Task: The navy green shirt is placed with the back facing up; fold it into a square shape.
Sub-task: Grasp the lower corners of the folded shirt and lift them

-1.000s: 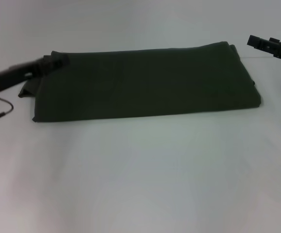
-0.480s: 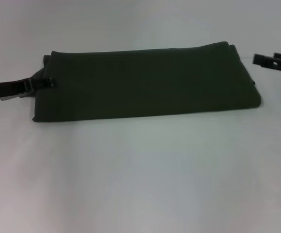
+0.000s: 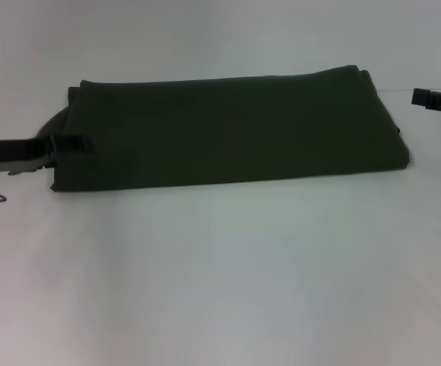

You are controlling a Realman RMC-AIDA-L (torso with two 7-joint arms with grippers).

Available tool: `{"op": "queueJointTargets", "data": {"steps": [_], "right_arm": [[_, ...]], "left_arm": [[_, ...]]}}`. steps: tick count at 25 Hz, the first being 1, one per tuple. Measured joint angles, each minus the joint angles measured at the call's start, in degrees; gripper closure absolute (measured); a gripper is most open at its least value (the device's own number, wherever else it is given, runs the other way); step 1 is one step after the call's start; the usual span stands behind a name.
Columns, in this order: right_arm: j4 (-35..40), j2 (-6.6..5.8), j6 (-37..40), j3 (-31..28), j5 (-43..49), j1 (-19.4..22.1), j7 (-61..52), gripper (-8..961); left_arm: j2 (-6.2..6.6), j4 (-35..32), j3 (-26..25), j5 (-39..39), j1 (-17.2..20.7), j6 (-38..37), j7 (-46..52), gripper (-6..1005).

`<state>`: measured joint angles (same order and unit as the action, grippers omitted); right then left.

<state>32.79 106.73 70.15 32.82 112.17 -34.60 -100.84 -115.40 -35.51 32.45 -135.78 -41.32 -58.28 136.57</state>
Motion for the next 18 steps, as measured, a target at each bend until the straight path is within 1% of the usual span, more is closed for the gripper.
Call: {"op": "queueJointTargets", "data": {"steps": [7, 14, 18], "right_arm": [[0.0, -0.3, 0.08, 1.75, 0.2, 0.25, 0.3, 11], [0.0, -0.25, -0.31, 1.8, 0.24, 0.43, 0.51, 11], [0.0, -0.16, -0.6, 1.81, 0.24, 0.56, 0.67, 11]], "left_arm": [[-0.78, 0.13, -0.11, -0.68, 1.39, 2.96, -3.26, 92], [-1.0, 0.39, 0.69, -0.68, 1.33, 4.55, -3.84, 94], [-1.05, 2.04, 0.73, -0.69, 1.11, 5.91, -4.36, 94]]}}
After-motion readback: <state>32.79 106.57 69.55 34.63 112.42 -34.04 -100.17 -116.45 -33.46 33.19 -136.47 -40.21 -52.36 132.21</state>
